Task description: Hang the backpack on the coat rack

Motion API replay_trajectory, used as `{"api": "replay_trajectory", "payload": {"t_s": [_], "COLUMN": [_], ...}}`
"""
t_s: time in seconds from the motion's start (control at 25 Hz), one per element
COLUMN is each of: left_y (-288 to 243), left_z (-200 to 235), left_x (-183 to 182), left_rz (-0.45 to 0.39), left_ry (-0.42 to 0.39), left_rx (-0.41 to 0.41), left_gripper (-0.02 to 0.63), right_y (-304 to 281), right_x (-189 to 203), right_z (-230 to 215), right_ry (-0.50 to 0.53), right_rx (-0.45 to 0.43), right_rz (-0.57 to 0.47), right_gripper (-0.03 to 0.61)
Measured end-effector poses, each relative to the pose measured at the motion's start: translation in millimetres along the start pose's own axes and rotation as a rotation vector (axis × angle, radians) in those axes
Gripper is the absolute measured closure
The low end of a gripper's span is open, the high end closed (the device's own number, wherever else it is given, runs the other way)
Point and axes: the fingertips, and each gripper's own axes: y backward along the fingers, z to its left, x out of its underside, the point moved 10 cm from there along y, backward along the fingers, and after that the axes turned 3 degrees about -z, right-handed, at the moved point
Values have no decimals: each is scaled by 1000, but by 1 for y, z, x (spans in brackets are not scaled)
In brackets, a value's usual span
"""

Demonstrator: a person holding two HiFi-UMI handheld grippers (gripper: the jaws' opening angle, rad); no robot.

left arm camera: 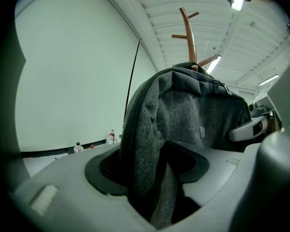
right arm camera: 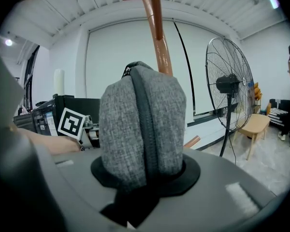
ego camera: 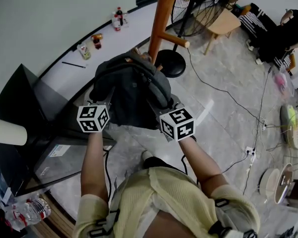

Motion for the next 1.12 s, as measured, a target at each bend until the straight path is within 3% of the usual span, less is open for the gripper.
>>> {"api": "replay_trajectory", "payload": {"t_s": [0.24, 0.64, 0.84, 1.12], "left_y": [-4, -16, -25, -29], "left_z": [2, 10, 7, 7], "left_x": [-4, -13, -12, -6], "left_rz": [8, 110, 160, 142], "left_ry": [-7, 17, -23, -23], "left_rx": [-36, 24, 29, 22], "left_gripper": [334, 348, 348, 331], "right_y": [-1, 0, 0, -1], "right_x": [2, -1, 4, 9], "right_z": [3, 18, 17, 10], "right_ry": [-18, -109, -176, -140], "right_rx": [-4, -9, 3, 21], "right_rz": [-2, 38, 57, 41], "right_gripper": [431, 442, 445, 439]}}
